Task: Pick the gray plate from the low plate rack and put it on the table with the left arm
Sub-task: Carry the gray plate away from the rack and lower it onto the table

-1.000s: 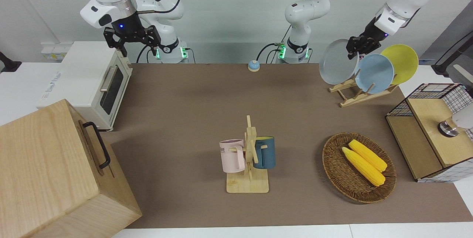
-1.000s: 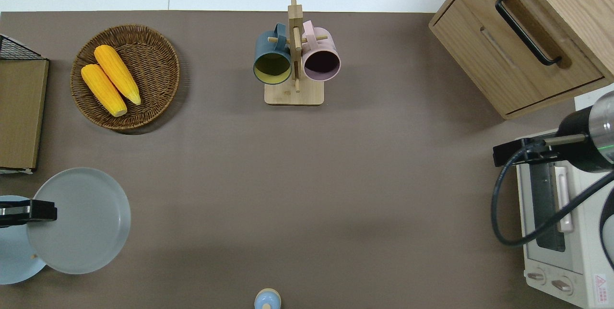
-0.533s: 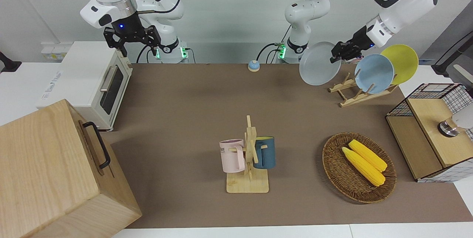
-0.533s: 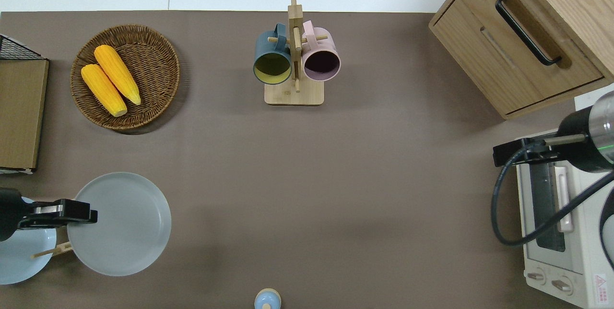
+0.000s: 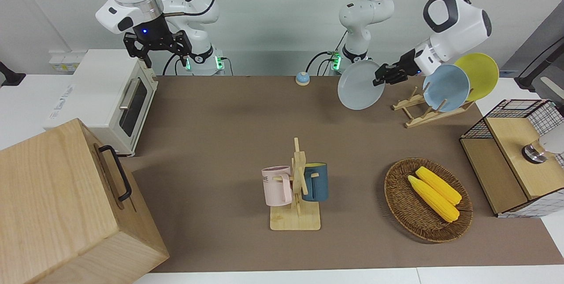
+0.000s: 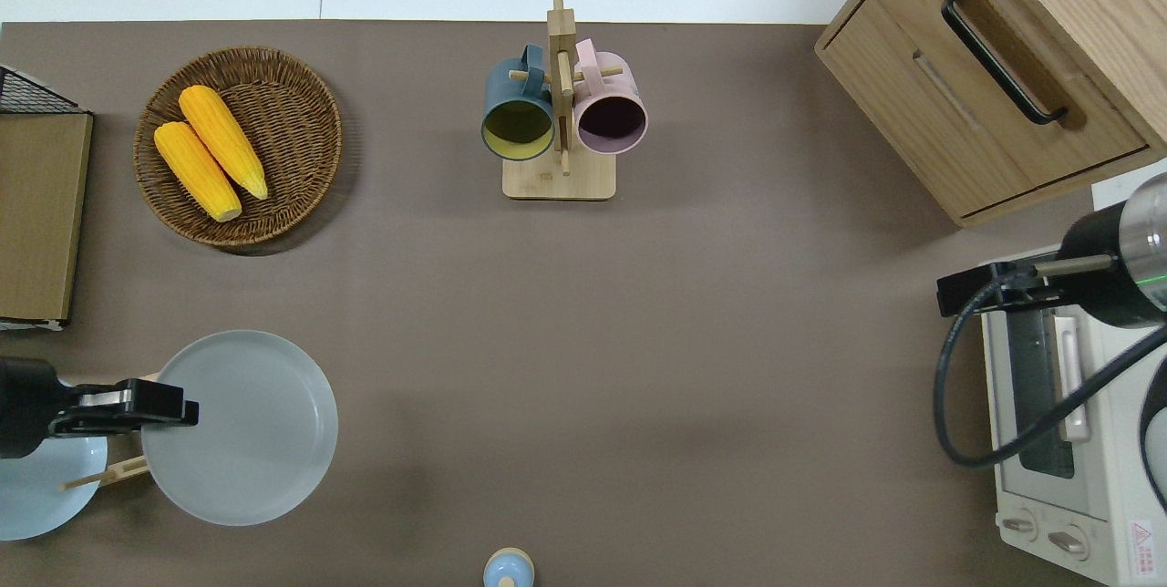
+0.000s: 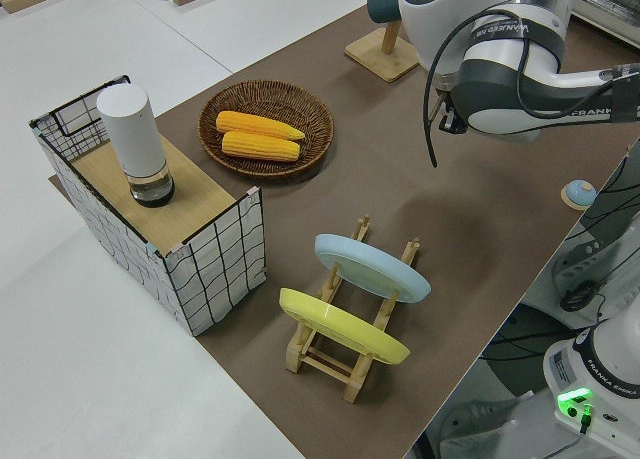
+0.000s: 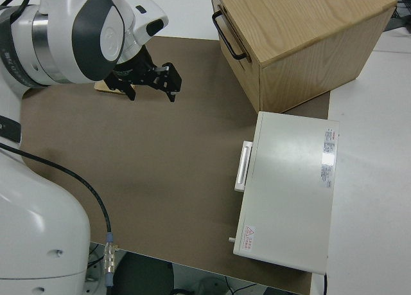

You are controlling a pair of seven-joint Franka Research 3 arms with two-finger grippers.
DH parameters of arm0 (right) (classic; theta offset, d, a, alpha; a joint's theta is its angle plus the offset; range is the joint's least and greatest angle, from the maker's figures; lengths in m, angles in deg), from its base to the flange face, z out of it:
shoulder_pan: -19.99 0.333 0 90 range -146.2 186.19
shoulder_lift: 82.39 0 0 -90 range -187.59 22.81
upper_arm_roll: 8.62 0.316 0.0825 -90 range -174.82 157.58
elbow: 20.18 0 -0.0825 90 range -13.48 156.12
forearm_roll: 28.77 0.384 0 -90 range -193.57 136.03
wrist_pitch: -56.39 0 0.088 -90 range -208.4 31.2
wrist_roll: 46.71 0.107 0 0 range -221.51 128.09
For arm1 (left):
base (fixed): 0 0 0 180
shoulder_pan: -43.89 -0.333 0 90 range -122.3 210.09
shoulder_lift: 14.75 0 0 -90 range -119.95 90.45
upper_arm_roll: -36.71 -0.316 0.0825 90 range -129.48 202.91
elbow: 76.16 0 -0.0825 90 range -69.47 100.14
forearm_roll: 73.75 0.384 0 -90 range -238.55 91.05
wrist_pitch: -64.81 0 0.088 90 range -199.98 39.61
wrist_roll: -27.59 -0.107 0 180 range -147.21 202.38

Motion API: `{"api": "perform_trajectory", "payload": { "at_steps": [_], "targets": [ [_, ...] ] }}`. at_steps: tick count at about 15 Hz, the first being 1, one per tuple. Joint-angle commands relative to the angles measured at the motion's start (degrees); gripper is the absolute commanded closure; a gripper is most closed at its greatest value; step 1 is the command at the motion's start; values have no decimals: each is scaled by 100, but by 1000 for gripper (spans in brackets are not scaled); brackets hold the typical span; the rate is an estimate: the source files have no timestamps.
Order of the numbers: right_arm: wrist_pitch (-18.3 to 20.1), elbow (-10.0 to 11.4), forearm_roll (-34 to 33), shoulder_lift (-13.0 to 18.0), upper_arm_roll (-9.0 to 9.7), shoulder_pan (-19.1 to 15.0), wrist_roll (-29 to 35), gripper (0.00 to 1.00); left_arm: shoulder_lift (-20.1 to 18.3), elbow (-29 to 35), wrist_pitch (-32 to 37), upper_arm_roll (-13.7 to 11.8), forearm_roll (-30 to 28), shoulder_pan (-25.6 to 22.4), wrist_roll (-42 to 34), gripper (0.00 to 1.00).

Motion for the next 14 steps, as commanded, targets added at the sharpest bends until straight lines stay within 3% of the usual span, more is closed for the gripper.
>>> {"api": "perform_trajectory", "payload": {
  "at_steps": [1,7,14],
  "targets": [
    [83,-35,43,14,38,-41,1,11,-78,391,-206,-62,-152,50,-517,1000],
    [83,-35,43,14,38,-41,-8,11,36,979,-716,-62,-231,51,-1203,1000],
    [83,-35,43,14,38,-41,1,13,371,1199,-1023,-79,-266,-55,-1959,1000]
  ]
}}
